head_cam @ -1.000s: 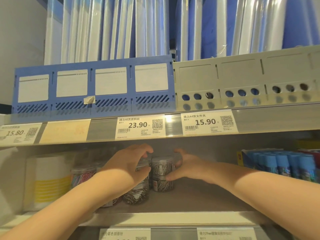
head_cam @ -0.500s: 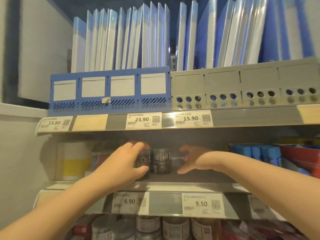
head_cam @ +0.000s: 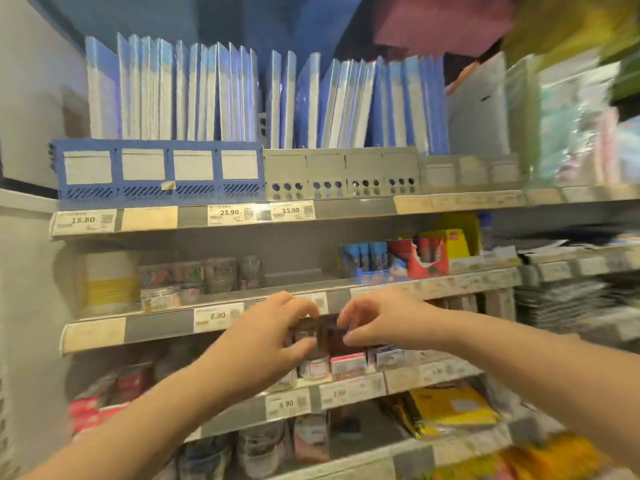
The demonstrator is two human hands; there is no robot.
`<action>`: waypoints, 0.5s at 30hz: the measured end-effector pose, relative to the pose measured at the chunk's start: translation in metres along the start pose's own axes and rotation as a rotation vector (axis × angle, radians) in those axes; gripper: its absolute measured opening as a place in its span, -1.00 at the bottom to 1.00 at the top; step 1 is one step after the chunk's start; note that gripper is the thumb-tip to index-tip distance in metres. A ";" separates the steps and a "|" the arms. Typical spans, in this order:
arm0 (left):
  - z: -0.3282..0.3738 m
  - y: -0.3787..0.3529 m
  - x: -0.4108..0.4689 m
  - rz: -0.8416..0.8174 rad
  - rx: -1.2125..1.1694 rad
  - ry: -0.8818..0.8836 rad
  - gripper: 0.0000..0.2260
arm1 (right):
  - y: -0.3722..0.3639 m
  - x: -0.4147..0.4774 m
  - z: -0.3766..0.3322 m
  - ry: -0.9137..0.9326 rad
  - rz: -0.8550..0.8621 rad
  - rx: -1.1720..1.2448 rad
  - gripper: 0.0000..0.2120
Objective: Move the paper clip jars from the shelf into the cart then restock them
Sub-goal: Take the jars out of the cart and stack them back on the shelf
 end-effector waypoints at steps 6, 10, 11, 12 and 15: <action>0.095 -0.006 -0.042 -0.047 -0.148 -0.091 -0.75 | 0.017 -0.128 -0.010 -0.098 -0.004 -0.091 -0.83; 0.180 -0.018 -0.067 -0.074 -0.286 -0.191 -0.80 | 0.027 -0.225 -0.013 -0.159 0.014 -0.233 -0.77; 0.200 -0.022 -0.072 -0.091 -0.320 -0.212 -0.81 | 0.030 -0.249 -0.011 -0.186 0.028 -0.243 -0.76; 0.221 -0.027 -0.079 -0.108 -0.372 -0.212 -0.84 | 0.033 -0.275 -0.007 -0.219 0.046 -0.245 -0.76; 0.280 -0.045 -0.100 -0.102 -0.558 -0.163 -0.91 | 0.048 -0.354 0.008 -0.331 0.126 -0.267 -0.75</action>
Point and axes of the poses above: each hand's wrist, its own x-axis towards the middle knuckle, its own y-axis out of the back of the hand, z = x × y, the point moved 6 cm from there along x, towards the middle knuckle, and after that the axes turned 6 degrees about -x, right-handed, at the moved point
